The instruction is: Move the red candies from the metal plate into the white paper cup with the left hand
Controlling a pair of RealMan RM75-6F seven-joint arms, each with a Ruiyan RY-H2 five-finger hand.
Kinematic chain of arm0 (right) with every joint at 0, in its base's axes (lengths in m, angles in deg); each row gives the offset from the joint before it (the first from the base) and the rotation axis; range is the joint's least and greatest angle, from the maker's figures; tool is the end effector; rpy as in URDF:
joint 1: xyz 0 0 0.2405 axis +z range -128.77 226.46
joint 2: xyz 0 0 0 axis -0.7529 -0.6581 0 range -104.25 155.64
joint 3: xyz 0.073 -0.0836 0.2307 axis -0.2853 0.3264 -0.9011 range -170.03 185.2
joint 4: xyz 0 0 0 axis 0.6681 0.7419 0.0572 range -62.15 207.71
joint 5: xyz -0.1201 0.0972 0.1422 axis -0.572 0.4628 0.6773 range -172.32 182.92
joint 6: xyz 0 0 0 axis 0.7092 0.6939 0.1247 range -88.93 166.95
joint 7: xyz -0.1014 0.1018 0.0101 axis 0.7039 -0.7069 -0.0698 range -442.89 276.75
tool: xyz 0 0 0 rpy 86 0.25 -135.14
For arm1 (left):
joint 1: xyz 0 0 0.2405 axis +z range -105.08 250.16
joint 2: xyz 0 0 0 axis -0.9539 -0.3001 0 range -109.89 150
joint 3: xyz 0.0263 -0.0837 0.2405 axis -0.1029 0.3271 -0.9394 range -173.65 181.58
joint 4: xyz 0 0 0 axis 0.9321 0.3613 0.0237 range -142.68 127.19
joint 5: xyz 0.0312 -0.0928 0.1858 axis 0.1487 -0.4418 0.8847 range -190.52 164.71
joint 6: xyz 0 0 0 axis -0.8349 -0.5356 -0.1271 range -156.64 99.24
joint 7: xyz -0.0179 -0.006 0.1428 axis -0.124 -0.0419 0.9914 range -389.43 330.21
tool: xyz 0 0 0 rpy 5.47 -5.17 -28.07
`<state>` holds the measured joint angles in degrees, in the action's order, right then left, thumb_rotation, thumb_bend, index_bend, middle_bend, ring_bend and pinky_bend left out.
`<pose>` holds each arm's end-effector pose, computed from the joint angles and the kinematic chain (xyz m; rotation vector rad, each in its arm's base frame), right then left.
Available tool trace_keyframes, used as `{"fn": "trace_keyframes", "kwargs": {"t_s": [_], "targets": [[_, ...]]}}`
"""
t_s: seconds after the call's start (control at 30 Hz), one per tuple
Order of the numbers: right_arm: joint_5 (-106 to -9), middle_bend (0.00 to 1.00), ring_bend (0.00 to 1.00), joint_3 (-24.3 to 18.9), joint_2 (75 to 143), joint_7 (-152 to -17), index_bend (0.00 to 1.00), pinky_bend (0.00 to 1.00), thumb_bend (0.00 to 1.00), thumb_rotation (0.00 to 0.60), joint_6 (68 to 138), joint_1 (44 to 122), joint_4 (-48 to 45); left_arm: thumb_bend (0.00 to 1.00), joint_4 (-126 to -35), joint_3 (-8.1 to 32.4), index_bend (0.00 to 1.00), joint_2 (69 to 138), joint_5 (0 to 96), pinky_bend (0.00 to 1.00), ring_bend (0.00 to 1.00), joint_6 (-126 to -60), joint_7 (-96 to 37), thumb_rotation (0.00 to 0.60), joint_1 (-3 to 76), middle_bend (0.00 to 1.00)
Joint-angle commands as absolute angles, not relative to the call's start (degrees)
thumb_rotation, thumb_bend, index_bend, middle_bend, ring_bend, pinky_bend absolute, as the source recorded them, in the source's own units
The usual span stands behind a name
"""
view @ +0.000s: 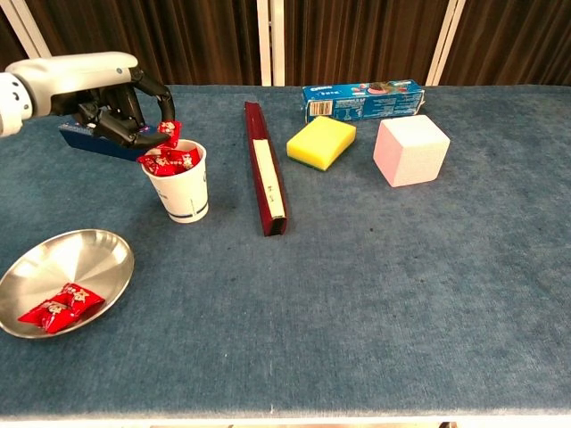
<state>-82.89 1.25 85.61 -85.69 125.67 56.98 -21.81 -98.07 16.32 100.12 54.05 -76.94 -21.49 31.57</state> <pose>-0.2842 -0.2093 0.1886 1.4003 -0.7925 1.0424 -0.1504 0.3451 0.0177 -1.8921 -1.1115 -0.9889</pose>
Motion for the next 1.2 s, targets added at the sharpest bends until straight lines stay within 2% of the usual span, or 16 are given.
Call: {"fn": "trace_keyframes", "kwargs": {"t_s": [0.03, 0.5, 0.63, 1.03, 1.2], "targets": [[-82.83, 0.06, 0.00, 1.23, 85.65, -85.74, 0.00, 0.02, 0.16, 0.600, 125.60, 57.01, -21.75, 0.36, -98.18, 15.64, 0.51, 100.29, 52.04, 0.74, 0.87, -76.65, -19.38, 0.517, 30.80, 0.97], [-82.57, 0.07, 0.00, 1.22, 85.67, -85.77, 0.00, 0.02, 0.16, 0.600, 125.34, 57.00, -21.68, 0.28, -97.98, 14.22, 0.44, 100.97, 49.00, 0.74, 0.86, -76.69, -17.07, 0.512, 29.28, 0.97], [-82.50, 0.07, 0.00, 1.19, 85.73, -85.76, 0.00, 0.02, 0.16, 0.600, 125.24, 57.04, -21.68, 0.23, -97.97, 14.01, 0.40, 101.20, 48.78, 0.74, 0.86, -77.58, -16.65, 0.512, 29.24, 0.96], [-82.71, 0.07, 0.00, 1.02, 85.73, -85.57, 0.00, 0.02, 0.16, 0.600, 125.29, 57.23, -21.91, 0.21, -103.34, 13.35, 0.35, 97.29, 52.66, 0.74, 0.86, -84.09, -17.77, 0.506, 32.17, 0.96], [-82.62, 0.07, 0.00, 0.95, 85.33, -85.88, 0.00, 0.02, 0.16, 0.600, 125.71, 56.95, -21.96, 0.19, -106.73, 12.59, 0.34, 93.30, 55.58, 0.74, 0.84, -90.22, -20.84, 0.508, 36.57, 0.93]]}}
